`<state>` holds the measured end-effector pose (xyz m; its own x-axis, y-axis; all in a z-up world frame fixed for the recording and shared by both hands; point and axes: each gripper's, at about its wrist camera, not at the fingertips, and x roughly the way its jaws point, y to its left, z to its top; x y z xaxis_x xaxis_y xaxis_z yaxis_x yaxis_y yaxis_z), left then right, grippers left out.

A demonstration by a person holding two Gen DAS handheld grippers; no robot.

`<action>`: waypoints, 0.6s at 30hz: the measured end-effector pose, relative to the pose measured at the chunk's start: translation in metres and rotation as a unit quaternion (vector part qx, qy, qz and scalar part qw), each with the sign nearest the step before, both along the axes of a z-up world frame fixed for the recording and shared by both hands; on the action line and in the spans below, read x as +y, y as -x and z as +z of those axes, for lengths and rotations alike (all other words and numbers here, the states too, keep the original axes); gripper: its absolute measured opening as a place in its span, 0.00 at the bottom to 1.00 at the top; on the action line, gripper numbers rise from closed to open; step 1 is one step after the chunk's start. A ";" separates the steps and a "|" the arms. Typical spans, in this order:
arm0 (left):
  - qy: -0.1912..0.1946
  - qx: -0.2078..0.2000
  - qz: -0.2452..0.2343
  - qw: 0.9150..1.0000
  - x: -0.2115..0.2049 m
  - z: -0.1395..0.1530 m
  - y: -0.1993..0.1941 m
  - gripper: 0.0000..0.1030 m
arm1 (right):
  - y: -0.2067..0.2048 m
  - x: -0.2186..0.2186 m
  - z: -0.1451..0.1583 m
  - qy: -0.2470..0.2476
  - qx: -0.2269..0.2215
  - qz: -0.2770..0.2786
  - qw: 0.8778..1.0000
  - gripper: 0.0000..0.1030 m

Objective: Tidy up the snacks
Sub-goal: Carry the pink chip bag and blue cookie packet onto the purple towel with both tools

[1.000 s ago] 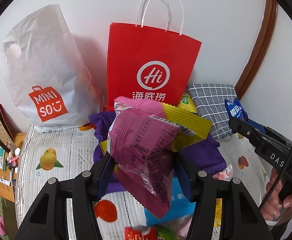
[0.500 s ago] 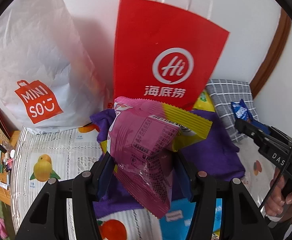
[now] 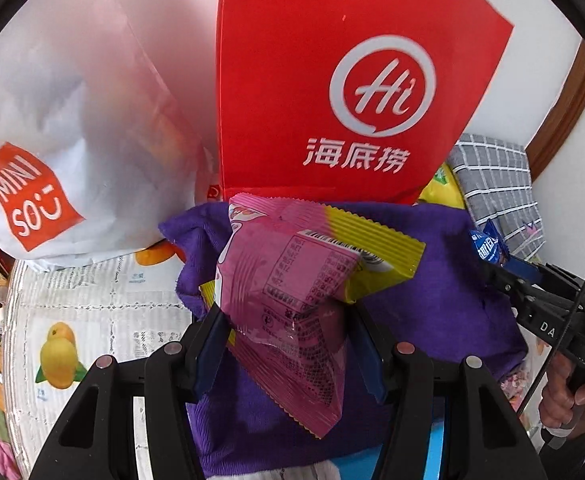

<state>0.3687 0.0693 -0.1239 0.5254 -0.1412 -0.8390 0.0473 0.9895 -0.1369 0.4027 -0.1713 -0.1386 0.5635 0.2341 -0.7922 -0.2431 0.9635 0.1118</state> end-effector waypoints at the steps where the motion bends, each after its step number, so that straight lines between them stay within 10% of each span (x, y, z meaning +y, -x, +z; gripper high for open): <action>1: -0.002 0.004 0.001 1.000 0.000 -0.003 -0.003 0.54 | -0.001 0.001 -0.003 0.000 0.004 0.001 1.000 0.38; 18: -0.014 0.052 -0.010 0.999 -0.010 -0.028 -0.020 0.57 | -0.011 0.010 -0.027 0.012 0.051 0.000 0.999 0.46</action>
<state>0.3890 0.0590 -0.1515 0.4333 -0.1264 -0.8924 0.0544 0.9920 -0.1141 0.4139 -0.1609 -0.1653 0.4804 0.2142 -0.8505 -0.2317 0.9663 0.1124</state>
